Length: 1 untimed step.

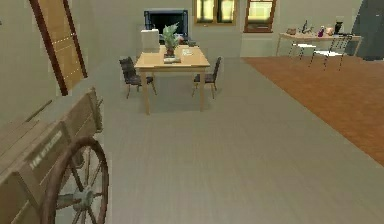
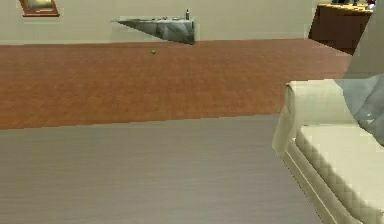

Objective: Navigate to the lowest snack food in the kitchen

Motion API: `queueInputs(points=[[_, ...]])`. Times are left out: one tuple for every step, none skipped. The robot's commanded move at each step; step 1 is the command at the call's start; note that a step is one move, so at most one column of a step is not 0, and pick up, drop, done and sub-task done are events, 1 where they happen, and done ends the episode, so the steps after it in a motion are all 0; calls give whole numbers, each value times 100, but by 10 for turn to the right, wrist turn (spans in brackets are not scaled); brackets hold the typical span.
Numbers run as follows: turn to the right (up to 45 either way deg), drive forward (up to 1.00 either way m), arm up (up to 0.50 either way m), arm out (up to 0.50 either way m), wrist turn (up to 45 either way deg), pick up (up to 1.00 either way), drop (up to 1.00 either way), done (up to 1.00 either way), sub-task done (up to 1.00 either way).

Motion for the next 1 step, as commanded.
queueInputs(points=[[390, 0, 0, 0, 0, 0, 0, 0, 0]])
